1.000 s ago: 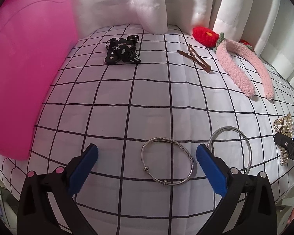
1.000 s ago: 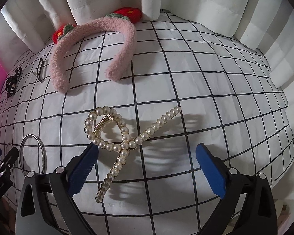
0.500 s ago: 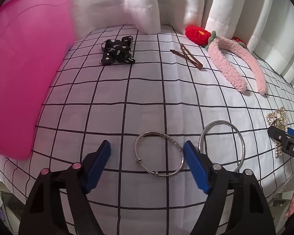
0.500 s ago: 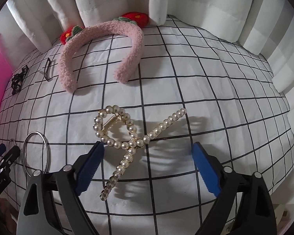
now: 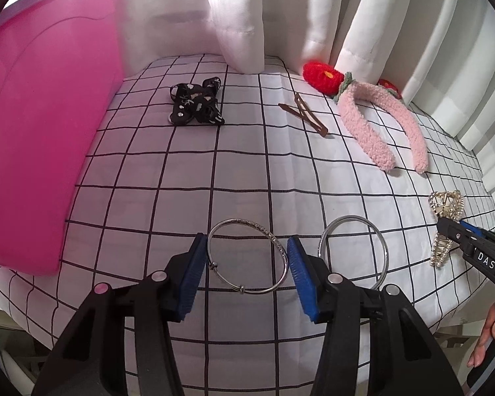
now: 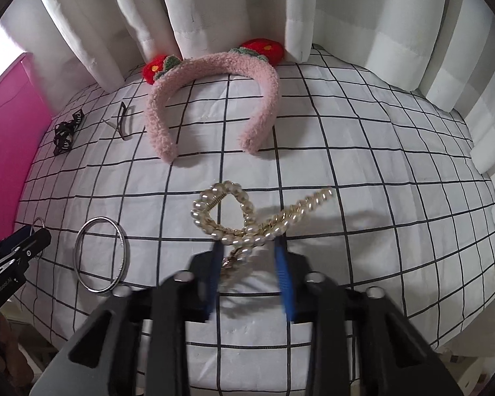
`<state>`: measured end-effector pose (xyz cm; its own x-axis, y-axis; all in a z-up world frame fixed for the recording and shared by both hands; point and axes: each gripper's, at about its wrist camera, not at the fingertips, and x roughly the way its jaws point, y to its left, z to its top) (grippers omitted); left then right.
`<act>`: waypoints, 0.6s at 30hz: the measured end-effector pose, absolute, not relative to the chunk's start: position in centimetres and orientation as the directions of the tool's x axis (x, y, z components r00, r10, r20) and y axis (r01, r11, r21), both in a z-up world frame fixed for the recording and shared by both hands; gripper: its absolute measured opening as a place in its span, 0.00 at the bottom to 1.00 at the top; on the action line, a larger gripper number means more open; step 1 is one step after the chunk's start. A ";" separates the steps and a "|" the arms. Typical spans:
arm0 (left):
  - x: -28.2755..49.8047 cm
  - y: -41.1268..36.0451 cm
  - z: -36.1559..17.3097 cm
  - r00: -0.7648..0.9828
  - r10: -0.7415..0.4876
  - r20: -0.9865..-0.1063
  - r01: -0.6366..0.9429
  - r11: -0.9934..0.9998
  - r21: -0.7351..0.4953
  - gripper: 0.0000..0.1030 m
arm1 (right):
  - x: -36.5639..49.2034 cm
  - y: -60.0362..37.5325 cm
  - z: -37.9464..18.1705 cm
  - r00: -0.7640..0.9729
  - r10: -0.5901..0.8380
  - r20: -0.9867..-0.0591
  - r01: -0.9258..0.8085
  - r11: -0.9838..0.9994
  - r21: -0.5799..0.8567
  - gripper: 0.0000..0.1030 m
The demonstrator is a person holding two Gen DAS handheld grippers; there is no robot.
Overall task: Organize jewelry
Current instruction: 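Grasp the silver bangle with the left tool while the right tool grasps the pearl claw clip, then lift the bangle and pearl clip into the pink tub and open both tools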
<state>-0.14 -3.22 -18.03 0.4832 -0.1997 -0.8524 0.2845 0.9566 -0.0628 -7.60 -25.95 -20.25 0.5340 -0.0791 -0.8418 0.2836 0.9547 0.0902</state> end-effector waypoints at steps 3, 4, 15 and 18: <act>-0.1 -3.2 -17.1 0.498 -0.209 -0.842 0.286 0.956 -0.068 0.47 | -7.5 -25.8 -19.9 0.532 -0.082 -0.843 0.273 0.959 0.079 0.13; 0.0 -3.1 -16.9 0.501 -0.211 -0.839 0.286 0.956 -0.069 0.47 | -7.4 -25.8 -20.0 0.530 -0.081 -0.844 0.272 0.959 0.078 0.12; 0.0 -2.8 -14.8 0.529 -0.232 -0.817 0.292 0.953 -0.082 0.47 | -7.8 -26.0 -18.6 0.571 -0.024 -0.821 0.249 0.957 0.146 0.11; 0.0 -2.7 -14.3 0.534 -0.235 -0.812 0.293 0.952 -0.083 0.47 | -7.9 -25.9 -17.6 0.586 -0.018 -0.810 0.241 0.958 0.153 0.11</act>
